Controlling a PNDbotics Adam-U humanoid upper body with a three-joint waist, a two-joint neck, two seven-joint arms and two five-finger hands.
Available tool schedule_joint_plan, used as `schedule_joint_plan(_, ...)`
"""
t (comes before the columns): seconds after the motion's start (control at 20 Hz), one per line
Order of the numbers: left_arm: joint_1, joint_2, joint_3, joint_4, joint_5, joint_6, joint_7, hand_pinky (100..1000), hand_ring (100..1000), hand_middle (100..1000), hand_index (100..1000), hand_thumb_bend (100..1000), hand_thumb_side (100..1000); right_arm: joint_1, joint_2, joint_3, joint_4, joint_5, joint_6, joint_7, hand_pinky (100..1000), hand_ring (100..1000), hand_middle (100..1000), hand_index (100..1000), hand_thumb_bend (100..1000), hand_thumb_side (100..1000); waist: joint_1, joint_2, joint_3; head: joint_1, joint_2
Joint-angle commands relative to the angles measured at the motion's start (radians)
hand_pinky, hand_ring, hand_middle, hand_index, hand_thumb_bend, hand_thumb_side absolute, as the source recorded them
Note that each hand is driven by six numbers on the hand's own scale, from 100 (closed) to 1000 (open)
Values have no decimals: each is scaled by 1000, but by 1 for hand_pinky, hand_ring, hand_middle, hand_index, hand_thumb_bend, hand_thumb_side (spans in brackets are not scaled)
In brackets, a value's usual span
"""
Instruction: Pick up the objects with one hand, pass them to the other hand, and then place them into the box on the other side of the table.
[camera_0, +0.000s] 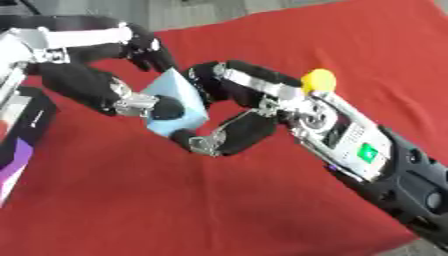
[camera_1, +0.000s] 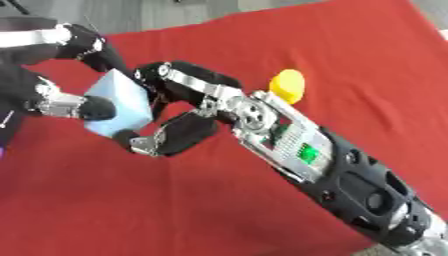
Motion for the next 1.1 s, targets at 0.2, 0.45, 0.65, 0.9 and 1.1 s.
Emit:
schedule_joint_plan(0.2,-12,23,5,-26,19,74,-103,883,841,761,764,625,622,-18,-18,-15,-20,8,5,5,595,615,449,596,100,158,13,-4,-2,-1,6)
schedule_joint_plan(0.45,-12,23,3,-31,13,54,-103,884,841,763,766,613,609,-18,-18,-16,-20,8,7,4,595,615,449,596,100,160,14,-4,-2,-2,5)
schedule_joint_plan(0.65,-12,20,1,-26,3,51,-103,884,841,762,766,587,602,-18,-18,-16,-20,7,10,3,594,615,449,596,100,158,14,-3,-3,-1,6)
schedule_joint_plan(0.9,-14,17,-3,-17,4,60,-103,884,840,762,767,579,607,-22,-15,-19,-20,21,20,15,582,609,451,595,100,146,14,-3,-3,1,5)
schedule_joint_plan(1.1,-17,16,-7,-9,1,66,-103,885,840,763,768,562,619,-24,-15,-18,-20,53,41,56,567,599,449,593,100,161,12,-3,-2,3,2)
